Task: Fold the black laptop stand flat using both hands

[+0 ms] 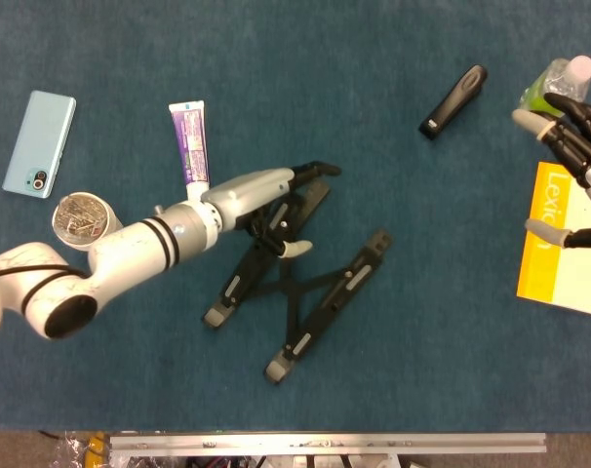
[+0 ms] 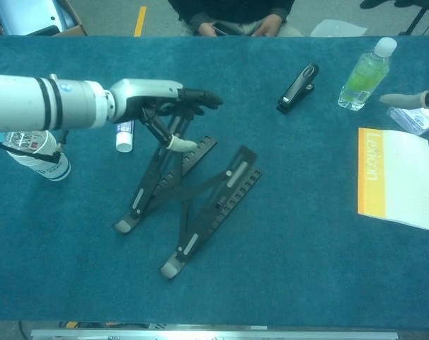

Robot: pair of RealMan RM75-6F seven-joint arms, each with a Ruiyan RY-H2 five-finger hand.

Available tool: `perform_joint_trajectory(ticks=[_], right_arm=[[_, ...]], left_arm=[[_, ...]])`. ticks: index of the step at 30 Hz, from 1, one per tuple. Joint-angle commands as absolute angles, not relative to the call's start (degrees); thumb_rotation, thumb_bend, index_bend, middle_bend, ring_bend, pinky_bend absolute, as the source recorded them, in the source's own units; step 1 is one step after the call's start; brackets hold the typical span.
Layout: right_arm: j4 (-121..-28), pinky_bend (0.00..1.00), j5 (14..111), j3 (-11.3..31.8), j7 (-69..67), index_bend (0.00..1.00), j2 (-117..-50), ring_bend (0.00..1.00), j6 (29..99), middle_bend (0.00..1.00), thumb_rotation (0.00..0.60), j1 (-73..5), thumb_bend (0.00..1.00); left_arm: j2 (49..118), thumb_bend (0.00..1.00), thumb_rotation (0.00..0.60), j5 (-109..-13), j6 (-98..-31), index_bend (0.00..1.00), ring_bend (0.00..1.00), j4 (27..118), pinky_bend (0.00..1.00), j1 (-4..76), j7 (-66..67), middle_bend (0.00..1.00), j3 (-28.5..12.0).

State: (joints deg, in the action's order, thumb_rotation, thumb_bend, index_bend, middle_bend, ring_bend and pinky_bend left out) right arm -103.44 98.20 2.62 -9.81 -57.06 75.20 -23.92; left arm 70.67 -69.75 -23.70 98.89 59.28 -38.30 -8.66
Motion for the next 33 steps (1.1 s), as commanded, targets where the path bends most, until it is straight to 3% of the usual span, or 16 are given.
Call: perform_joint_trajectory(ticks=[1,18,33], right_arm=[[-103.5,0.14,98.3,2.6,-9.8,0.02,-57.1,0.03,75.2,0.16,0.600,-23.9,0.12],[-105.5,0.12,100.2,1.7,-11.7,0.02,-56.7,0.02,73.9,0.16,0.600,-24.7,0.12],[-105.8,0.12,100.0,1.6,-10.7,0.02,-56.9,0.02,73.5,0.16,0.600,-24.8,0.12]], left_arm=[[68.4,0.34,0.600,-70.1,-24.5,0.00,0.00,100.6,0.00,57.9,-38.3,0.00,-9.5],[57.6,0.34,0.600,-79.9,-27.7,0.00,0.00,105.5,0.00,49.1,-46.9,0.00,-8.6],[60.0,0.34,0.600,-91.1,-24.1,0.00,0.00,103.9,0.00,49.4,-68.9,0.05,-2.6]])
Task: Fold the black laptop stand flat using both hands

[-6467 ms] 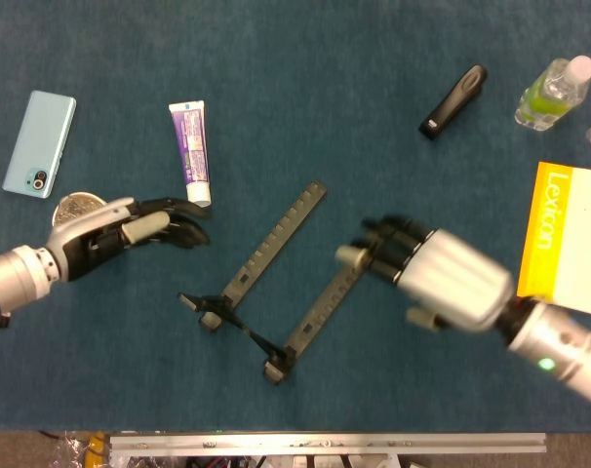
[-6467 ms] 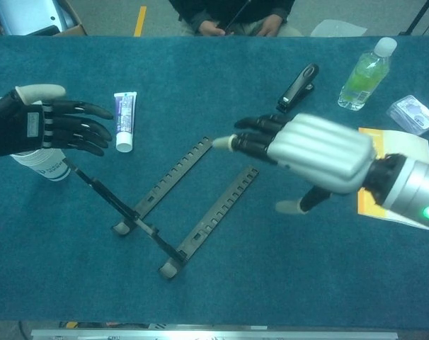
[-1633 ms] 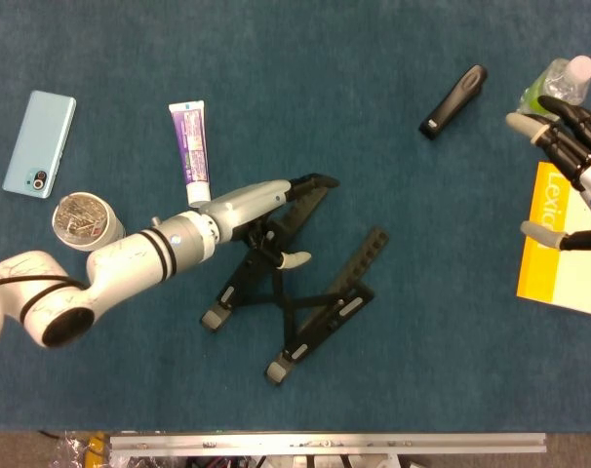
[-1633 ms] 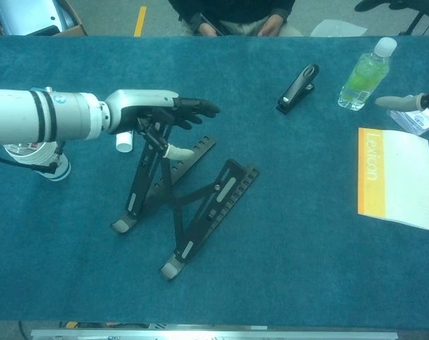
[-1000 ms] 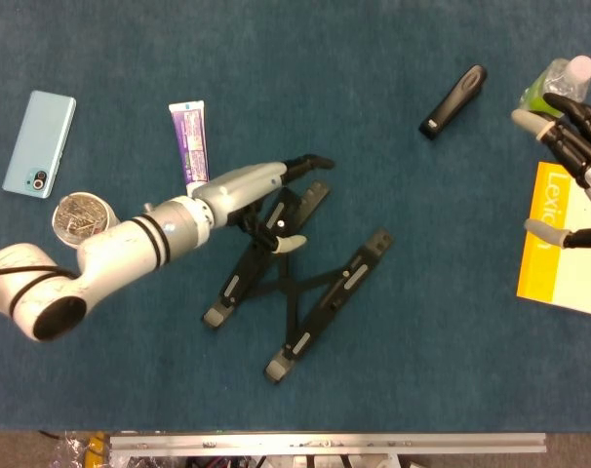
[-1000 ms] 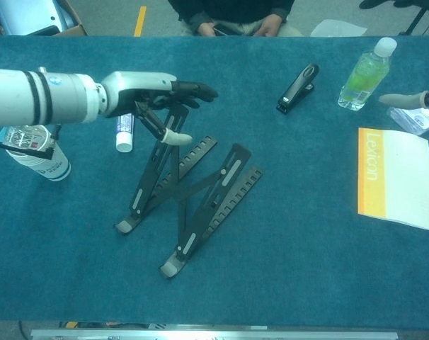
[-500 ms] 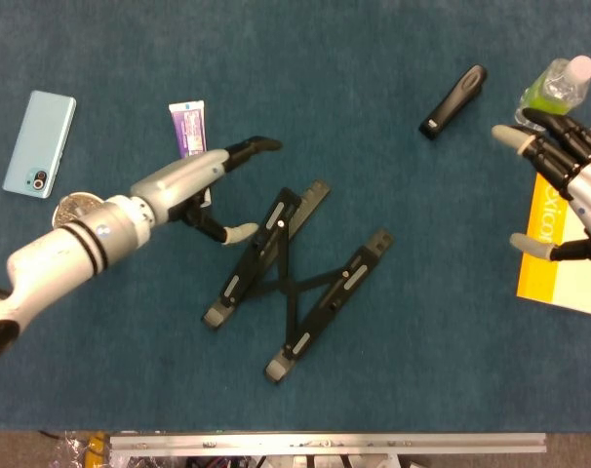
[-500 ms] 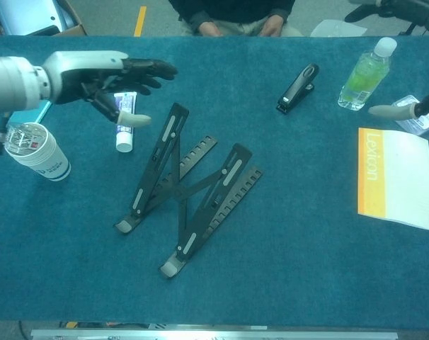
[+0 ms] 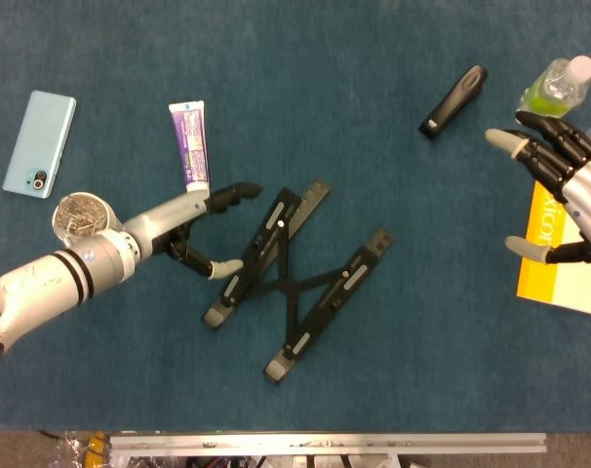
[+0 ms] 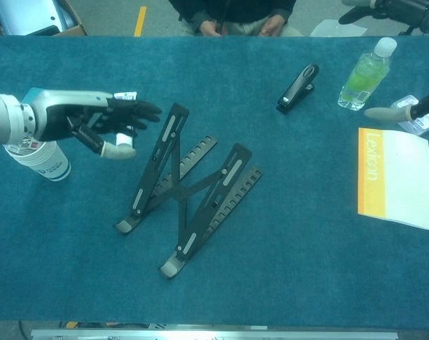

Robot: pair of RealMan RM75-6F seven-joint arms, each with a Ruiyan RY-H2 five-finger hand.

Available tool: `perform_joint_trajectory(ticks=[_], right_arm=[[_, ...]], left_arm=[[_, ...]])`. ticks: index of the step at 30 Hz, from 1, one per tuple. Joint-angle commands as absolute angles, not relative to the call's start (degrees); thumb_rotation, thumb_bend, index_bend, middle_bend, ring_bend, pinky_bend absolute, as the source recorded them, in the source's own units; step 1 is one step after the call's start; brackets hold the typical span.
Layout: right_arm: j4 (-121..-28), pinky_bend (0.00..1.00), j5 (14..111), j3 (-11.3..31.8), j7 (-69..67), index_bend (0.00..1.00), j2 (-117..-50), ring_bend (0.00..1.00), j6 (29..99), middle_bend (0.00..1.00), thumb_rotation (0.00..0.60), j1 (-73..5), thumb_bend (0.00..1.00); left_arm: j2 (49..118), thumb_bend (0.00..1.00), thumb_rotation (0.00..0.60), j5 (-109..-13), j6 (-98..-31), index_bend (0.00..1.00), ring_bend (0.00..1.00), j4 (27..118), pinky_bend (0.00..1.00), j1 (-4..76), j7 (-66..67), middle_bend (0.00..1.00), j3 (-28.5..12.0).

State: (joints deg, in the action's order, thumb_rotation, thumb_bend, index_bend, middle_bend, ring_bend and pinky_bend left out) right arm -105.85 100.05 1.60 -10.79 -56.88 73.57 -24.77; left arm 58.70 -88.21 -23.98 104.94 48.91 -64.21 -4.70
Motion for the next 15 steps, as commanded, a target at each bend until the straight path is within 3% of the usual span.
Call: perform_joint_trajectory(ticks=[1,9,15], right_arm=[[-105.9,0.12,99.9,1.5,-10.7,0.02,-57.0,0.02,73.4,0.16,0.600,-24.8,0.12],[-106.0,0.12,99.6,1.5,-10.2,0.02,-57.1,0.02,73.1,0.16,0.600,-24.7,0.12],[-105.9,0.12,99.2,1.4,-9.9,0.02,-57.2,0.02,72.8,0.16,0.600,-24.7,0.12]], left_arm=[[60.5,0.34,0.600,-92.0,-24.4,0.00,0.00,103.4,0.00,49.6,-70.8,0.06,-1.8],[63.9,0.34,0.600,-97.1,-27.4,0.00,0.01,98.6,0.00,52.5,-81.3,0.08,3.0],[65.9,0.34,0.600,-100.2,-29.6,0.00,0.09,95.3,0.00,55.2,-87.9,0.14,6.6]])
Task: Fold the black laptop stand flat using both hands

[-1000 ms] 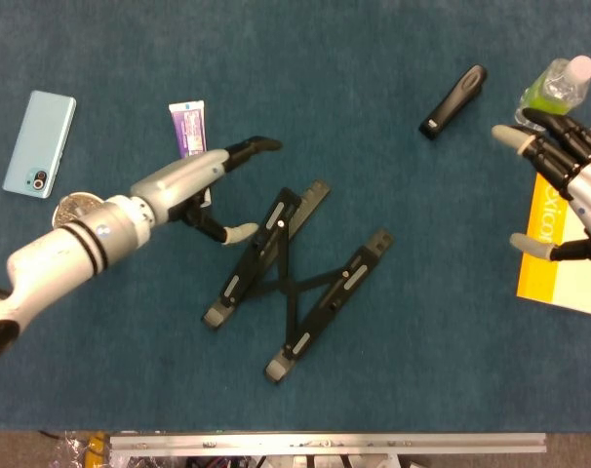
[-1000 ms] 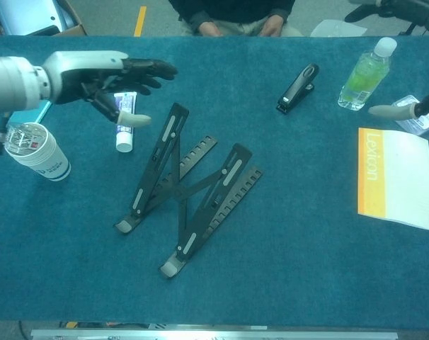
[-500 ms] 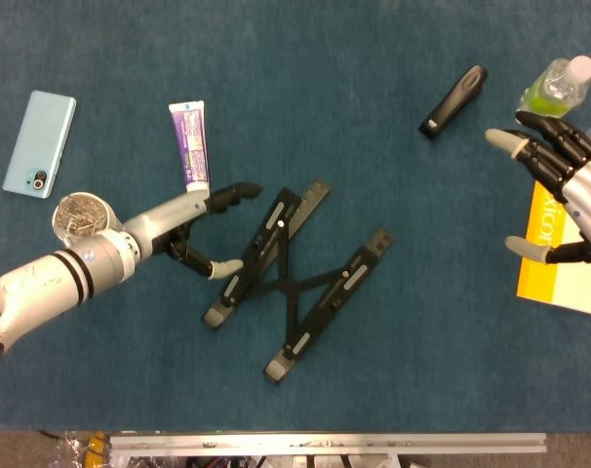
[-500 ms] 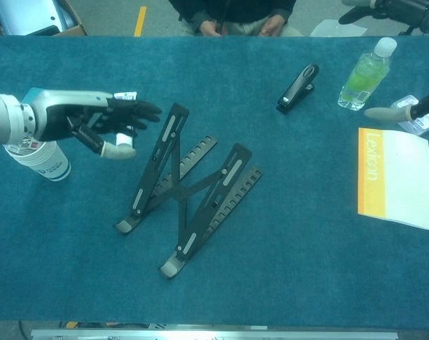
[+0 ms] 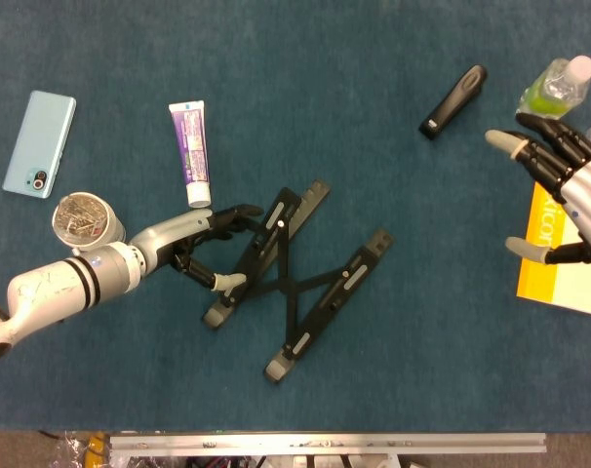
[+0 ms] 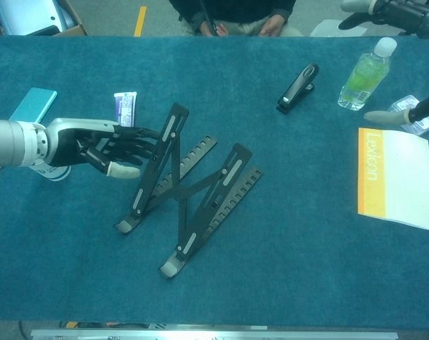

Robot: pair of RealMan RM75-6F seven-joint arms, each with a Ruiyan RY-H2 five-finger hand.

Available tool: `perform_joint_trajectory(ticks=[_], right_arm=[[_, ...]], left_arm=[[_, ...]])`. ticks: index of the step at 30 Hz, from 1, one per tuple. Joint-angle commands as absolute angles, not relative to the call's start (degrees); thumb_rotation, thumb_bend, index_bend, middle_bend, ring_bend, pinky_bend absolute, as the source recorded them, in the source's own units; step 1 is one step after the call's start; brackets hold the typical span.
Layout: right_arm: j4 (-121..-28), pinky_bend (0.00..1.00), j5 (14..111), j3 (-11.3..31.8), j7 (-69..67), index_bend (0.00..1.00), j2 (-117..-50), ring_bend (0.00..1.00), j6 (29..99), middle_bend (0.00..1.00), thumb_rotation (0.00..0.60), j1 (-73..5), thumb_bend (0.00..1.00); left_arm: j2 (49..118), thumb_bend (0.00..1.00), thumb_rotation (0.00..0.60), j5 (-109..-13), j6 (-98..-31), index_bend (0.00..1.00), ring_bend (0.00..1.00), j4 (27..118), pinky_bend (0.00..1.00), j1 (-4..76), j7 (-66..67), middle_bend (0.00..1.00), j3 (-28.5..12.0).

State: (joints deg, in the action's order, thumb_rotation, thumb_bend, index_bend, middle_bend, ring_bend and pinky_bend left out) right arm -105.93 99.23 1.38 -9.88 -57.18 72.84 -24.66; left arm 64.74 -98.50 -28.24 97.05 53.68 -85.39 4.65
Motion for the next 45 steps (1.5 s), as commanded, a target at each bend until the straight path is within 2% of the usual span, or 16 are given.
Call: perform_joint_trajectory(ticks=[1,9,19,28,36,43,45], right_arm=[[-105.9,0.12,99.2,1.4,-9.8,0.02,-57.2,0.02,72.8,0.16,0.600,-24.7,0.12],[-106.2,0.12,99.0,1.6,-9.6,0.02,-57.3,0.02,72.8,0.16,0.600,-24.7,0.12],[-106.2,0.12,98.9,1.7,-9.4,0.02,-57.4,0.02,72.7,0.16,0.600,-24.8,0.12],[-106.2,0.12,98.9,1.7,-9.9,0.02,-57.1,0.02,72.7,0.16,0.600,-24.8,0.12],[-106.1,0.12,99.3,1.5,-9.5,0.02,-57.1,0.02,72.7,0.16,0.600,-24.8,0.12],[-105.8,0.12,100.4,0.8,-6.0,0.02,-57.7,0.02,71.7,0.16,0.600,-24.9,0.12],[-105.7,0.12,100.8,0.6,-4.5,0.02,-58.0,0.02,71.2,0.16,0.600,-25.0,0.12]], left_arm=[[66.1,0.34,0.600,-100.5,-29.9,0.00,0.10,95.0,0.00,55.5,-88.5,0.15,7.0],[67.9,0.34,0.600,-103.0,-32.9,0.00,0.18,92.0,0.00,58.8,-94.7,0.17,12.9],[67.7,0.34,0.600,-103.8,-36.5,0.00,0.27,90.8,0.00,61.4,-97.0,0.17,17.5],[67.0,0.34,0.592,-102.5,-37.7,0.00,0.05,90.3,0.00,62.8,-94.8,0.11,19.4],[63.7,0.34,0.599,-99.0,-39.7,0.00,0.04,92.8,0.00,61.1,-78.9,0.09,17.6],[61.6,0.34,0.600,-91.6,-46.0,0.00,0.08,97.4,0.00,53.1,-47.0,0.11,14.3],[61.8,0.34,0.600,-89.0,-47.9,0.00,0.11,98.7,0.07,50.8,-39.3,0.13,13.5]])
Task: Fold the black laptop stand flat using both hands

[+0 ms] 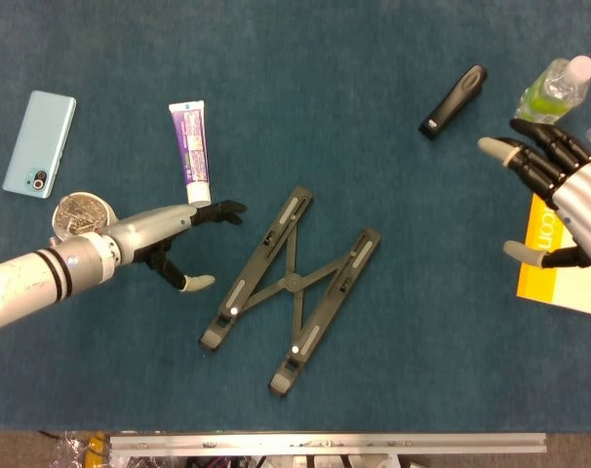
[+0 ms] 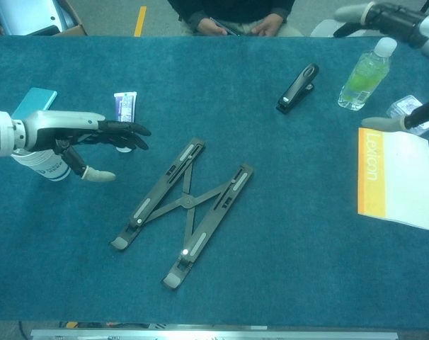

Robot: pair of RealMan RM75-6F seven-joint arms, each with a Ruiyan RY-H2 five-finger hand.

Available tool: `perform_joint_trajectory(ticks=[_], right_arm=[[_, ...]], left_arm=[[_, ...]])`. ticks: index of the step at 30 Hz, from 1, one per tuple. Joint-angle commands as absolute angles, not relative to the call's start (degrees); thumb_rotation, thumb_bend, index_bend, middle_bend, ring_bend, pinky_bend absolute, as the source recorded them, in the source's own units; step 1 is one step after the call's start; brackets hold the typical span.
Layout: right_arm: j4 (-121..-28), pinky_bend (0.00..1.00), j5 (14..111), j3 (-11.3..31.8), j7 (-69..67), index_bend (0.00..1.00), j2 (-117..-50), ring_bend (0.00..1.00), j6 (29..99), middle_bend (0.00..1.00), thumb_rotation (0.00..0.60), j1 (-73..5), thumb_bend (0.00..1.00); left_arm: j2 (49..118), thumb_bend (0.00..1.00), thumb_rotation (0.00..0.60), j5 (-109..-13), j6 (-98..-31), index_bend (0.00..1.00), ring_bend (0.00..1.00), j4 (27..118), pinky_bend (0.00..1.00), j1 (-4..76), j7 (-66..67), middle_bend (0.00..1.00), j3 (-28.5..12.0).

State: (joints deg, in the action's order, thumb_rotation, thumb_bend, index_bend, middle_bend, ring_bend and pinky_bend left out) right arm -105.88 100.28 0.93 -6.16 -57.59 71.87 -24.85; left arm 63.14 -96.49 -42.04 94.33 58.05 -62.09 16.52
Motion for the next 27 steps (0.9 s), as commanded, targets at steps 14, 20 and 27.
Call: perform_joint_trajectory(ticks=[14,20,27], right_arm=[[-104.3,0.12,102.4,0.1,6.6,0.02,-63.1,0.01,67.1,0.15,0.600,-26.6,0.02],[-103.6,0.12,102.3,0.1,11.8,0.01,-66.3,0.01,64.2,0.14,0.600,-28.0,0.00],[-101.4,0.12,101.7,1.2,16.5,0.01,-70.8,0.01,61.1,0.14,0.600,-30.4,0.00]], left_arm=[[66.4,0.34,0.600,-87.7,-58.6,0.07,0.26,95.4,0.22,40.0,-19.4,0.28,10.9],[66.4,0.34,0.600,-89.9,-58.3,0.07,0.26,94.0,0.23,39.2,-15.4,0.27,11.0],[66.9,0.34,0.600,-90.8,-56.6,0.07,0.26,93.8,0.25,38.5,-14.1,0.25,10.8]])
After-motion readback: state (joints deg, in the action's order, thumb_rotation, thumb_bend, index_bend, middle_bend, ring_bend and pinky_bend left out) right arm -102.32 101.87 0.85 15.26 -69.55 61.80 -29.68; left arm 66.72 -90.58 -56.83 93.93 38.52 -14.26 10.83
